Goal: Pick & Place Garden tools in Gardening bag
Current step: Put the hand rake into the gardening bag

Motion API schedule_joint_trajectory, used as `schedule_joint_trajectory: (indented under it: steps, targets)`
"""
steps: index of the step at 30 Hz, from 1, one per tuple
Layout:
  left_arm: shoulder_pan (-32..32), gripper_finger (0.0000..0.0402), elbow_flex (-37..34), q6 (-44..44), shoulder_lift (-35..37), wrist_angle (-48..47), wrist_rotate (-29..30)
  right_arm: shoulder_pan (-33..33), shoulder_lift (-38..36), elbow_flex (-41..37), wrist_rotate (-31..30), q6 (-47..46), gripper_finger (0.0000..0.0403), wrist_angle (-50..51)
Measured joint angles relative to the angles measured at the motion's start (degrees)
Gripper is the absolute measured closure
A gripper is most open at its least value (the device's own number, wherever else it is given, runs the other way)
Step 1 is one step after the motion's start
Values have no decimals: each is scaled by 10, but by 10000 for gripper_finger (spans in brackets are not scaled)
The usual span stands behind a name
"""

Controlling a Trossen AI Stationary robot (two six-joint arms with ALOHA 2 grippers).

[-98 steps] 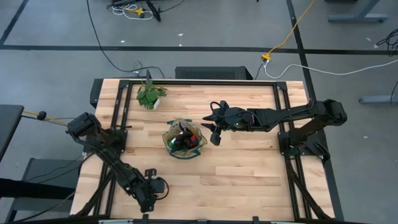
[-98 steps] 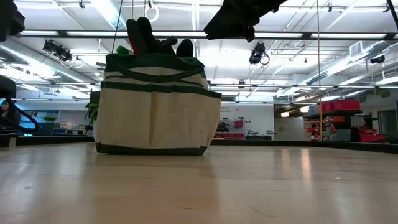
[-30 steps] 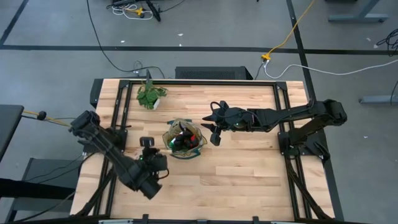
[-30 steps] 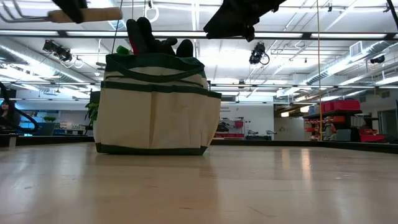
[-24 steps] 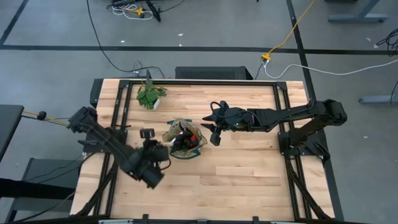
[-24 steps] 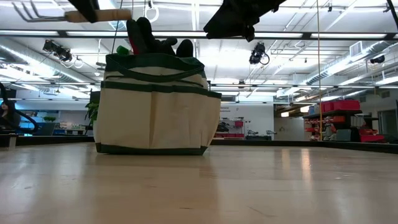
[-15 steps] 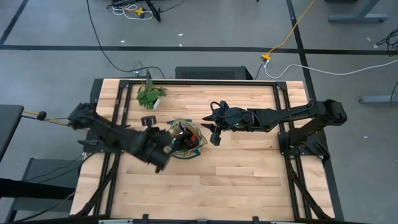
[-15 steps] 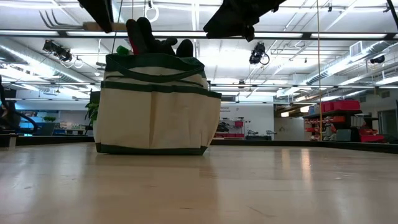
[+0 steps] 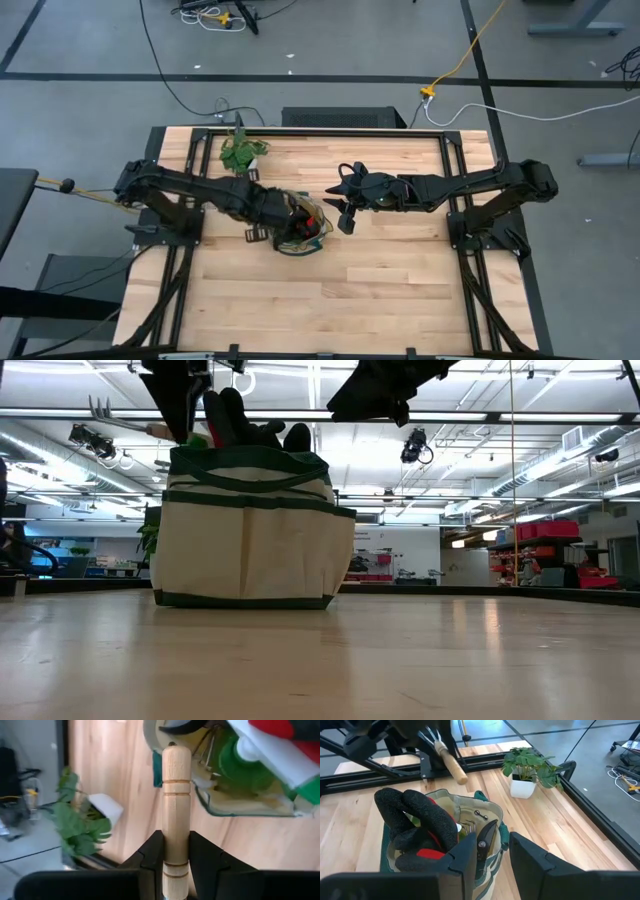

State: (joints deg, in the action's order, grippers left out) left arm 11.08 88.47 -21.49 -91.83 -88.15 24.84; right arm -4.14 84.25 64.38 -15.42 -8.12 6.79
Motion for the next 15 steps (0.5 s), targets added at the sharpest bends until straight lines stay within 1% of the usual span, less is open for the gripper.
schedule_joint_trajectory:
  steps: [3, 7, 15]
  targets:
    - [-22, 327, 0, 23, 0, 23, -35, 0, 0, 0, 0, 0, 284, -2]
    - [-49, 327, 0, 28, -1, 57, -99, 0, 0, 0, 0, 0, 284, -3]
    - [-102, 327, 0, 26, -21, 72, -201, 0, 0, 0, -1, 2, 284, -8]
